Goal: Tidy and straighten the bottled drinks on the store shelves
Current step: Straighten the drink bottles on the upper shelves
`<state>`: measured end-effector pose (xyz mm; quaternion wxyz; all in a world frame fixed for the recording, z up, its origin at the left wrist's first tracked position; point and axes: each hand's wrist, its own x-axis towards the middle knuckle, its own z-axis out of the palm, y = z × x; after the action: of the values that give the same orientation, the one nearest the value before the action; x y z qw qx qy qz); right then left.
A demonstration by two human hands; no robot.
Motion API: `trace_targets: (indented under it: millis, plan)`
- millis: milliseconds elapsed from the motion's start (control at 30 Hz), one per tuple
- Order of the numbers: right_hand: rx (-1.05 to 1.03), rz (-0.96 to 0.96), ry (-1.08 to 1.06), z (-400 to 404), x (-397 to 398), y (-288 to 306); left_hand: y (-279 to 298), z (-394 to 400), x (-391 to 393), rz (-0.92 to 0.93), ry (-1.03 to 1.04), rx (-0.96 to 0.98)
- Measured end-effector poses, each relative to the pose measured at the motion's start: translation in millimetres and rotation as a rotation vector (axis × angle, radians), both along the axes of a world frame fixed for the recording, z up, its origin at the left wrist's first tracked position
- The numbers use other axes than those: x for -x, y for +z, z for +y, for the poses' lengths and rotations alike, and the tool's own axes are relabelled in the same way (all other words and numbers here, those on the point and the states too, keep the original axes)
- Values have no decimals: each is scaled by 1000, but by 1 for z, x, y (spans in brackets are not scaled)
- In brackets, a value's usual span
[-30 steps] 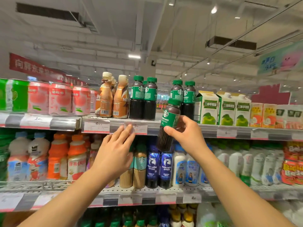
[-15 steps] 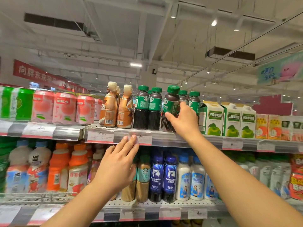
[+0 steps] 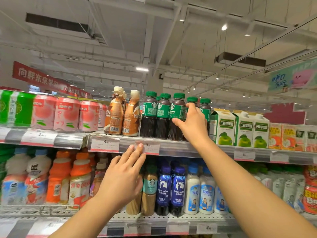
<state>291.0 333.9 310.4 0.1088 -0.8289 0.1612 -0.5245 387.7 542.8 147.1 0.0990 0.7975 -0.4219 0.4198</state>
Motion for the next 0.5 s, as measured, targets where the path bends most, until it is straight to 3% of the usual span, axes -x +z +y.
trace_targets:
  millis: [267,500]
  plan:
    - [113,15,-238,8,2,-3,1,1,1,0,-1,4]
    - [63,39,-282,17,-1,-26,0,-1,1,11,-3,8]
